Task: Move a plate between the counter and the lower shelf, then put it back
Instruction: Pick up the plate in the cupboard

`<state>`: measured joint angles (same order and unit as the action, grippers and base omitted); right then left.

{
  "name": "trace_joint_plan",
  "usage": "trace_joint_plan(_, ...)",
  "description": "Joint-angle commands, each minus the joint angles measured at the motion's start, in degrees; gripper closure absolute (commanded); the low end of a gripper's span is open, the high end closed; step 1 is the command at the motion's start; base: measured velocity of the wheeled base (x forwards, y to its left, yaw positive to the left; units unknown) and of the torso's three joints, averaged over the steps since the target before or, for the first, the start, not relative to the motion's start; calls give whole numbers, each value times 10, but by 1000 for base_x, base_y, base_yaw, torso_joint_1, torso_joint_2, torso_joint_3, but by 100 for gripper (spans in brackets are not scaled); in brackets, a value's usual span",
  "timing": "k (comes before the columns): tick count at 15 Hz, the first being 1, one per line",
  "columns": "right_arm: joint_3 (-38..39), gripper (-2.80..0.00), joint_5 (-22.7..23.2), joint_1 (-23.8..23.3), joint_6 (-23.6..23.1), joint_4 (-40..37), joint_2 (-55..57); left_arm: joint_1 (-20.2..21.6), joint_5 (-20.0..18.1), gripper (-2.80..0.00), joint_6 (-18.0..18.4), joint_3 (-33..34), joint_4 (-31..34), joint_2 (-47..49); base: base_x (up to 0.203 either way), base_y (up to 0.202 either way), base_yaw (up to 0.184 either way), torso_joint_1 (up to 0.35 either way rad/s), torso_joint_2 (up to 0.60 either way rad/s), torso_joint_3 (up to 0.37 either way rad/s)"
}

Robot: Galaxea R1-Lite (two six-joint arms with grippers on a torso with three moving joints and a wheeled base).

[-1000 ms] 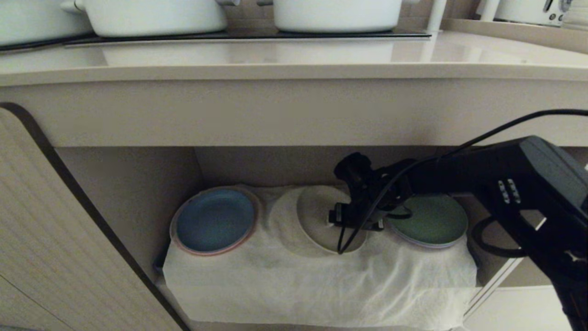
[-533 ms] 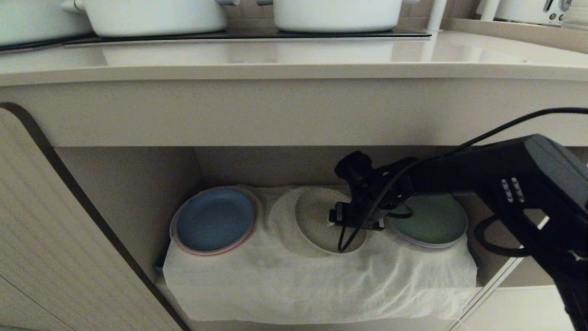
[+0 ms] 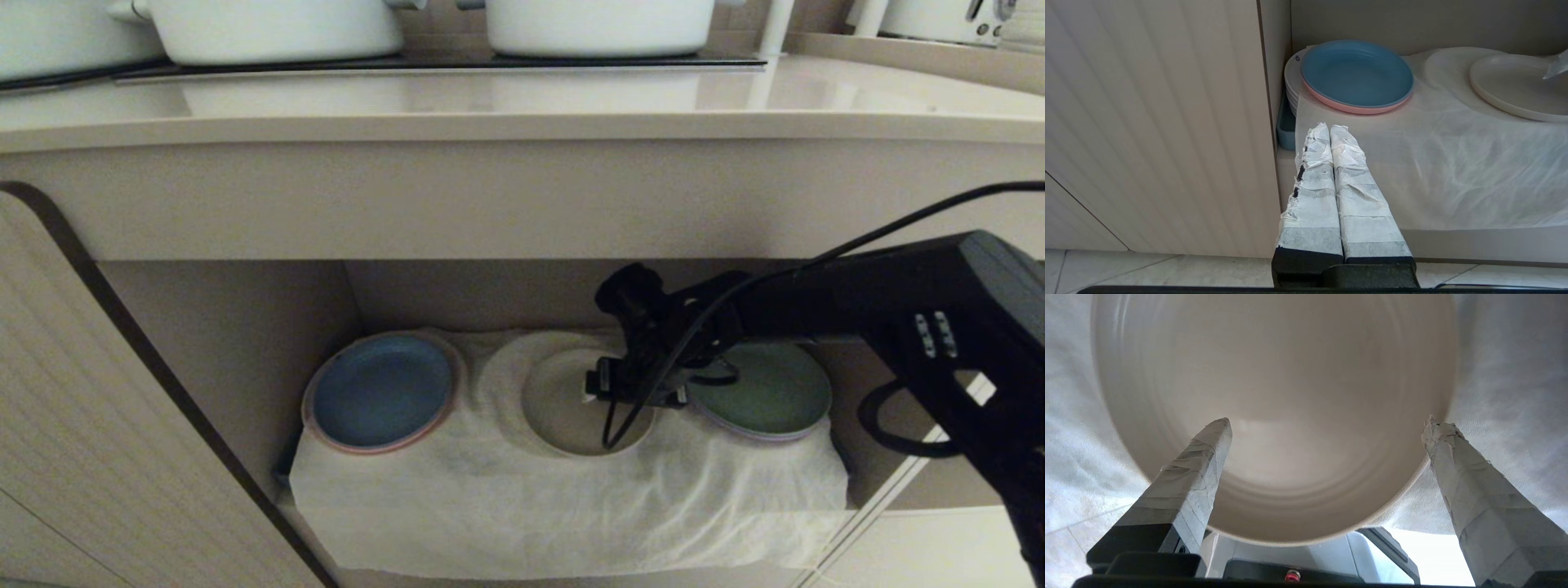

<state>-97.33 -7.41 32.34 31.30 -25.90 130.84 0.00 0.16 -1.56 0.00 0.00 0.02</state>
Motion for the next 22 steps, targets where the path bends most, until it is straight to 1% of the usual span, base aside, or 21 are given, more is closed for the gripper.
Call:
trace_joint_plan(1,0,-280,-1,3,2,-10,-2,0,0,0,0,0,0,0,0,0,0,0,0,0)
trace_joint_plan(8,-1,-280,-9,3,1,-35,-2,0,0,0,0,0,0,0,0,0,0,0,0,0)
trace_joint_plan(15,-1,-280,-19,3,-6,-38,-2,0,0,0,0,0,0,0,0,0,0,0,0,0)
trace_joint_plan(22,0,-280,-21,4,1,-37,12,0,0,0,0,0,0,0,0,0,0,0,0,0)
